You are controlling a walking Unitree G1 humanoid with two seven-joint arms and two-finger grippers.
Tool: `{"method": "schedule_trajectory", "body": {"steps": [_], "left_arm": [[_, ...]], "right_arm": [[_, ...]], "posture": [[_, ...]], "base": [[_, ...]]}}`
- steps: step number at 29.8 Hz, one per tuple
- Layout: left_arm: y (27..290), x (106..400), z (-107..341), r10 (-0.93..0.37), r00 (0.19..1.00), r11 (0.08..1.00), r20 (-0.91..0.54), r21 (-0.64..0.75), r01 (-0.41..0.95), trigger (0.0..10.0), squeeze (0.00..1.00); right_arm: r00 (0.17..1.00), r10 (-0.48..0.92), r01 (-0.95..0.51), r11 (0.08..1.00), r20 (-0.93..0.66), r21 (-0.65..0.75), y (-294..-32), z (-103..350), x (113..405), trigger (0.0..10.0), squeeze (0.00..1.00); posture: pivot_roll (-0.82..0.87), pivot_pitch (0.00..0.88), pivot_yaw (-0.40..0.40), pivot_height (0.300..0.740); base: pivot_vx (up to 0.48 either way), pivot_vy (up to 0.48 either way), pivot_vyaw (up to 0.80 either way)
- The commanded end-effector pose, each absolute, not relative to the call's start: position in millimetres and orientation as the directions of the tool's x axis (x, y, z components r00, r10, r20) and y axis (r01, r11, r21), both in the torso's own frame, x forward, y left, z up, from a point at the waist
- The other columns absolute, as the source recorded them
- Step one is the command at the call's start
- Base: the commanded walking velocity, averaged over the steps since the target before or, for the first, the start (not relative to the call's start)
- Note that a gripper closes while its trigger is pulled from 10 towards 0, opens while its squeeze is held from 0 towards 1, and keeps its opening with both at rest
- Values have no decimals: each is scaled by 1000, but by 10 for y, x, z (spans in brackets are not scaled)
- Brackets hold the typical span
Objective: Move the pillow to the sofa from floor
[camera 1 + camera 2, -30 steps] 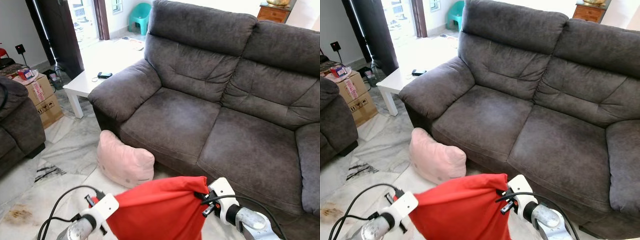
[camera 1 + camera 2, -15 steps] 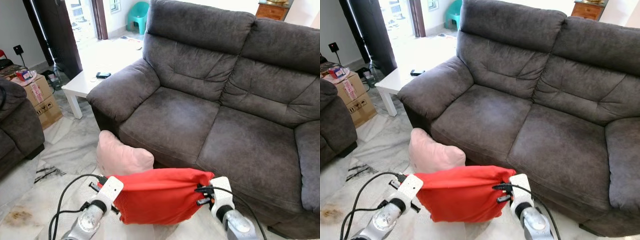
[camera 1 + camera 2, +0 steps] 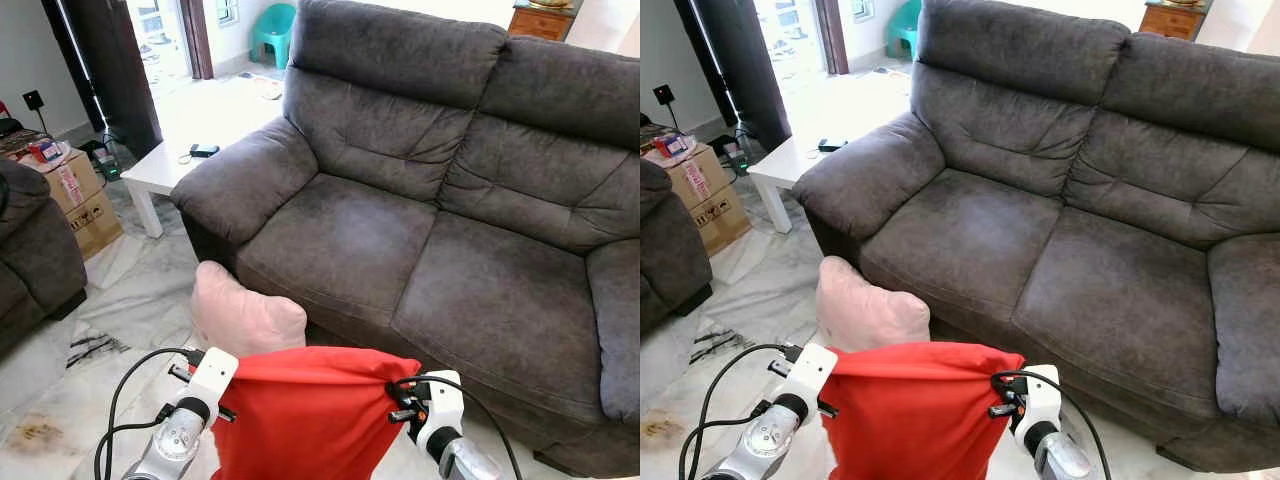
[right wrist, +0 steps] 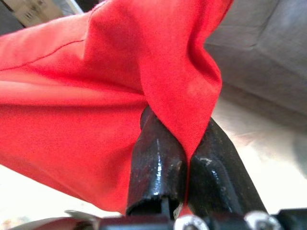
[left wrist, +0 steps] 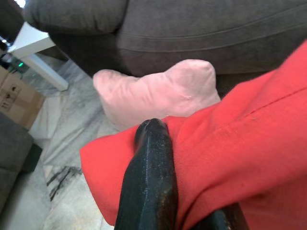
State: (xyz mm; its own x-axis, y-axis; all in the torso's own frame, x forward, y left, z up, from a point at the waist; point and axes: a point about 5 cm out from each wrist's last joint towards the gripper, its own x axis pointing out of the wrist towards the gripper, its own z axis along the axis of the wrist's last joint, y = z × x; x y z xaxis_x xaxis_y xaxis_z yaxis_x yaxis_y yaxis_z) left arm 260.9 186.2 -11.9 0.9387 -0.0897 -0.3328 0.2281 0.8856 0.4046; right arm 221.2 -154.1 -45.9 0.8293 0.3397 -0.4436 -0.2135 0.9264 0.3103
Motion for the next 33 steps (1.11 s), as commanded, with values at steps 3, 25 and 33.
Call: {"method": "schedule_trajectory", "body": {"steps": [3, 25, 33], "left_arm": [[1844, 2795, 92, -61, 974, 910, -217, 388, 144, 10000, 0], [1795, 2740, -109, 44, 925, 988, -376, 152, 15, 10000, 0], [1836, 2784, -52, 49, 936, 990, -350, 143, 1, 10000, 0]], "right_arm": [[828, 340, -214, 927, -446, 309, -1574, -465, 2197, 10000, 0], [884, 16, 50, 990, -467, 130, -1685, -447, 2286, 10000, 0], [892, -2, 71, 988, -452, 136, -1637, -400, 2369, 10000, 0]], "posture": [[40, 0, -59, 740], [33, 0, -34, 740], [21, 0, -27, 740]], "base": [[0, 0, 0], [0, 0, 0], [0, 0, 0]]}}
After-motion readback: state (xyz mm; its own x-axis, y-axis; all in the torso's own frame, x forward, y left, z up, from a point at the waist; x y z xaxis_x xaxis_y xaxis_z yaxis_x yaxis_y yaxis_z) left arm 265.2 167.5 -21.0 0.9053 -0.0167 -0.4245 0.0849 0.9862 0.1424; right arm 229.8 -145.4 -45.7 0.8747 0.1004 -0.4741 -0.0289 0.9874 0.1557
